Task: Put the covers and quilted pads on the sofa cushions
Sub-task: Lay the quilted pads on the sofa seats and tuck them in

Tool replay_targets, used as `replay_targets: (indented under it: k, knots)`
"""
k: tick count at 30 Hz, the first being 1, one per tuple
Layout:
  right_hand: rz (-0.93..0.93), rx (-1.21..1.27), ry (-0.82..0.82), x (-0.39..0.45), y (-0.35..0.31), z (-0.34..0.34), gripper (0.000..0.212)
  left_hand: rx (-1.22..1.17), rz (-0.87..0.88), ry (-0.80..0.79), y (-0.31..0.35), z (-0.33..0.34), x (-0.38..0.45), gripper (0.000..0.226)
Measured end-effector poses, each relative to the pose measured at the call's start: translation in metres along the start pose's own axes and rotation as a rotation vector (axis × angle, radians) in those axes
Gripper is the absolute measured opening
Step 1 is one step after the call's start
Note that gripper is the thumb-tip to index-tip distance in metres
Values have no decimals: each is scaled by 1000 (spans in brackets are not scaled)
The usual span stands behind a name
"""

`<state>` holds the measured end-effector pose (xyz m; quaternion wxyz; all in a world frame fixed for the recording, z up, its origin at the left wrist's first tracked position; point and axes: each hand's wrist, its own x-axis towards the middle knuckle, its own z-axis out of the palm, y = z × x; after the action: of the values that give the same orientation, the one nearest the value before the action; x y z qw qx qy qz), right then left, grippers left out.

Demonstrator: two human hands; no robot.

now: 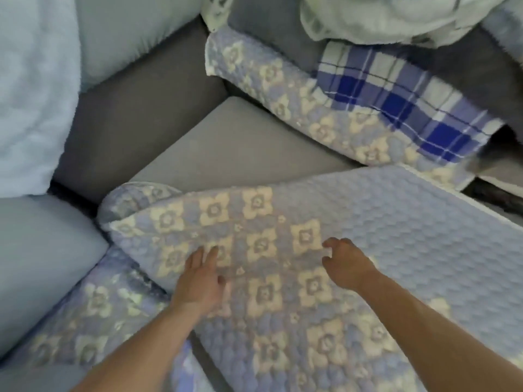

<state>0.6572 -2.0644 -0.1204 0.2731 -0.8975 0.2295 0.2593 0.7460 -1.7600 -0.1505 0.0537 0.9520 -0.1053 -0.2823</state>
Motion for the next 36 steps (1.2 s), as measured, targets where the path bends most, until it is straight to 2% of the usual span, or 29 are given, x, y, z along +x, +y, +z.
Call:
replay_targets:
  k: [3, 5, 6, 8, 9, 10, 12, 13, 15, 17, 18, 19, 20, 22, 24, 26, 27, 30, 31, 33, 34, 36]
  knots:
    - [-82, -207, 13, 68, -61, -2, 53, 36, 110, 204, -39, -40, 65, 74]
    - [-107, -371, 143, 116, -84, -9, 66, 66, 170, 328, -58, -66, 112, 75]
    - [-104, -462, 191, 142, -88, -13, 71, 68, 175, 349, -67, -77, 135, 77]
    - [-58, -646, 177, 186, -90, -21, 72, 136, 167, 249, -82, -93, 172, 78]
    - [-58, -691, 167, 196, -90, -26, 64, 182, 197, 196, -86, -98, 179, 69]
    - [-120, -695, 229, 194, -92, -32, 48, 222, 287, 231, -89, -100, 183, 52]
    - [-321, -691, 453, 167, -86, -33, 21, 196, 528, 426, -99, -94, 169, 23]
    - [-359, -668, 466, 138, -81, -30, 18, 194, 639, 474, -104, -86, 151, 23]
    - [-340, -709, 230, 76, -55, -8, 34, 276, 775, 338, -120, -58, 110, 28]
    - [-319, -803, -59, 32, -22, 22, 53, 314, 830, 153, -138, -31, 85, 26]
    - [-246, -745, -182, 21, -12, 24, 48, 286, 809, 85, -144, -24, 82, 19]
    - [-176, -703, -260, 19, -13, 19, 32, 222, 770, 70, -144, -23, 85, 15]
    - [-201, -644, -220, 23, -22, 7, 17, 138, 730, 108, -138, -28, 93, 17]
    - [-239, -568, 74, 45, -42, -19, 16, 16, 651, 259, -111, -47, 109, 17]
    - [-205, -576, 201, 82, -51, -37, 17, -11, 608, 420, -89, -62, 132, 20]
    - [-127, -664, 1, 114, -59, -34, 29, -20, 503, 446, -82, -70, 159, 26]
    - [-91, -699, -136, 119, -65, -27, 34, -12, 417, 368, -84, -71, 174, 36]
    - [-46, -546, -361, 99, -71, -6, 36, 228, 251, -10, -96, -69, 198, 79]
    - [-32, -513, -447, 88, -69, -2, 34, 282, 239, -59, -99, -66, 199, 90]
    - [123, -308, -585, 68, -62, -1, 39, 297, 246, -26, -99, -62, 198, 97]
    - [153, -216, -529, 65, -56, 0, 37, 290, 256, -6, -97, -62, 196, 94]
    - [220, -198, -218, 71, -44, -1, 36, 305, 275, -2, -91, -66, 194, 79]
